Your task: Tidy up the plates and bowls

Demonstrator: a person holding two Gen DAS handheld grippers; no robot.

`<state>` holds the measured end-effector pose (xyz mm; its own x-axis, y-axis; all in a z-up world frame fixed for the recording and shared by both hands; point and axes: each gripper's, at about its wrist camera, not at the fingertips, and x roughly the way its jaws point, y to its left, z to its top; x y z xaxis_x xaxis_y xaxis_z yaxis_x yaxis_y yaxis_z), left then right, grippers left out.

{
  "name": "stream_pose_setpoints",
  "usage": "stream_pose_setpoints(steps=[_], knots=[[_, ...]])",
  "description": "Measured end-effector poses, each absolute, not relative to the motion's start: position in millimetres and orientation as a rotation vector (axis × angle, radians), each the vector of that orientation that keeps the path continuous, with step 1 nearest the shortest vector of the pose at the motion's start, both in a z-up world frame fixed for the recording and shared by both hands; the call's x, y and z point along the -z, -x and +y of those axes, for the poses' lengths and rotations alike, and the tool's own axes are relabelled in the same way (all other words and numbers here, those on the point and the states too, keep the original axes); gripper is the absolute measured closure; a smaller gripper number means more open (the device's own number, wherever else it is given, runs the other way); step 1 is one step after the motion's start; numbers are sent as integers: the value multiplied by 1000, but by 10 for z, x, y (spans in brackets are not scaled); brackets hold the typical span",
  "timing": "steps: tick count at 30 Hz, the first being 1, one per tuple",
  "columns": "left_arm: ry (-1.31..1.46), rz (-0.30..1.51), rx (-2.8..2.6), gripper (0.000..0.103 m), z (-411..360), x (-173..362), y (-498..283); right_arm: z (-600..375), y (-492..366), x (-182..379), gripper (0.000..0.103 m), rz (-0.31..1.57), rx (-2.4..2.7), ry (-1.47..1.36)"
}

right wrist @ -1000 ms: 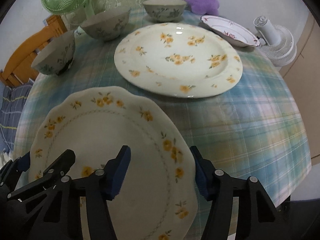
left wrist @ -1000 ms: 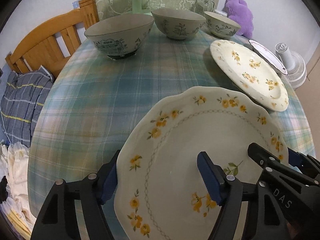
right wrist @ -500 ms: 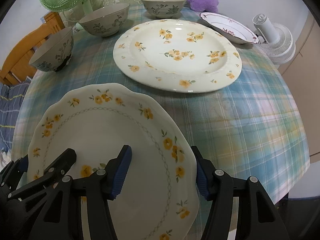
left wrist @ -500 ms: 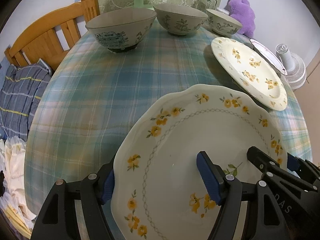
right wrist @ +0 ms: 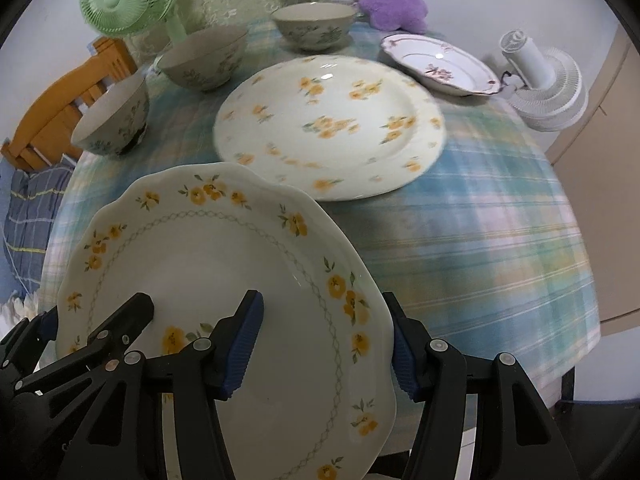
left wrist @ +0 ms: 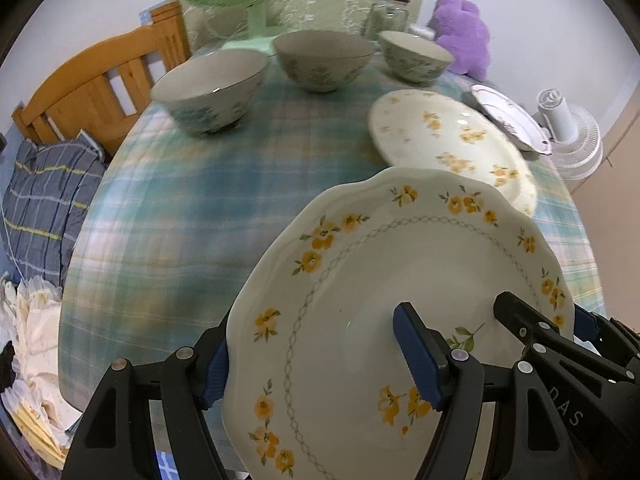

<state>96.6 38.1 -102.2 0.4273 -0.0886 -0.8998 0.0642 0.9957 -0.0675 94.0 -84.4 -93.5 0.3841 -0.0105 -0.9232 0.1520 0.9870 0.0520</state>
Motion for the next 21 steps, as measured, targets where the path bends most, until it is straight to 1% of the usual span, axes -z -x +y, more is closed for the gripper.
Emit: stream_pose_setpoints(steps=[9,21], knots=[[14,1107,130,30,-244,903,-1041,-1492,-939,795,40,1156,141,-155],[16,1115,136,30,-1082,972,-1152,-2350,-984,820,40,1152,152,-164]])
